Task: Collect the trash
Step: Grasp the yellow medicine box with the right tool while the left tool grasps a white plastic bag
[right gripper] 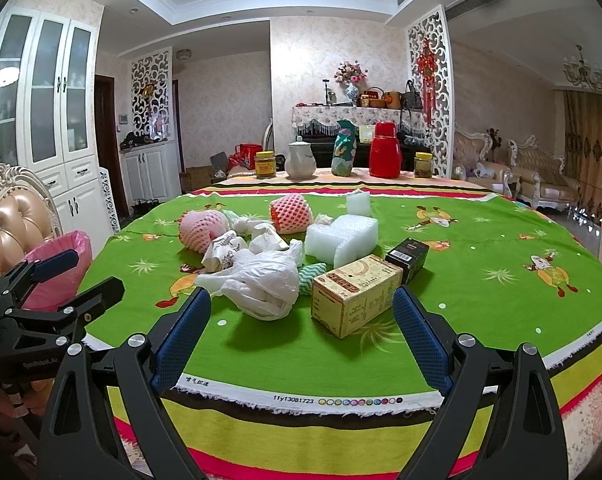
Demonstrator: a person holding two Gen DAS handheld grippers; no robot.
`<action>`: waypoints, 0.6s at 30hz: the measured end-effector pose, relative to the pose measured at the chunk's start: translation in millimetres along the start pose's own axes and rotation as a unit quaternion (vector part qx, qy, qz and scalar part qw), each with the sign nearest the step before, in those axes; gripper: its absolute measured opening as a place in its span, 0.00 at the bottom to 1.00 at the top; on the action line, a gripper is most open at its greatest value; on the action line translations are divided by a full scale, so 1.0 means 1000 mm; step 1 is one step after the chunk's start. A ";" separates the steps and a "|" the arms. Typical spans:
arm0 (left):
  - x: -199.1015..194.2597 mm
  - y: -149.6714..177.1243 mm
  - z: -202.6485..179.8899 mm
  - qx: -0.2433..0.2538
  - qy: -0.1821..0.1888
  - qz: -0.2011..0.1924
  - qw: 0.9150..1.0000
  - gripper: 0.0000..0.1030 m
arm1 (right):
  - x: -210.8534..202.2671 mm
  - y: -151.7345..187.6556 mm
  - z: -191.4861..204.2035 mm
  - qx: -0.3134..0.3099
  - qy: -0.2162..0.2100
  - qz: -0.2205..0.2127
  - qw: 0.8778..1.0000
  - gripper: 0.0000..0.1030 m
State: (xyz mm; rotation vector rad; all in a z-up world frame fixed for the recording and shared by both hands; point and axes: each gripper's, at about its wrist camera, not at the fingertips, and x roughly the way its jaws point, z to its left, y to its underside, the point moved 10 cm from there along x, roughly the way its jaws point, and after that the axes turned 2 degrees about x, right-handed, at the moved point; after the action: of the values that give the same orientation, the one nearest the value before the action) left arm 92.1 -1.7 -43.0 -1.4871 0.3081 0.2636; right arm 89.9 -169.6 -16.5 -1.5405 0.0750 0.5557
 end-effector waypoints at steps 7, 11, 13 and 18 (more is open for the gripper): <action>0.016 0.004 0.011 -0.008 -0.007 0.023 1.000 0.96 | 0.028 0.009 -0.016 -0.004 0.029 0.051 0.998 0.84; 0.036 0.008 0.025 -0.006 -0.021 0.044 0.999 0.96 | 0.059 0.016 -0.034 0.021 0.040 0.093 0.995 0.85; 0.053 0.014 0.030 -0.001 -0.022 0.075 0.997 0.96 | 0.075 0.019 -0.043 0.031 0.050 0.110 0.992 0.89; 0.084 0.027 0.034 -0.006 -0.006 0.138 0.990 0.96 | 0.105 0.023 -0.059 0.064 0.064 0.146 0.985 0.89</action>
State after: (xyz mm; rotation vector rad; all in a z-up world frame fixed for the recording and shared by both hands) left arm 161.9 32.4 -96.8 -1.4539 0.5038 0.4963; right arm 190.8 -196.5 -81.4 -1.4468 0.4322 0.6684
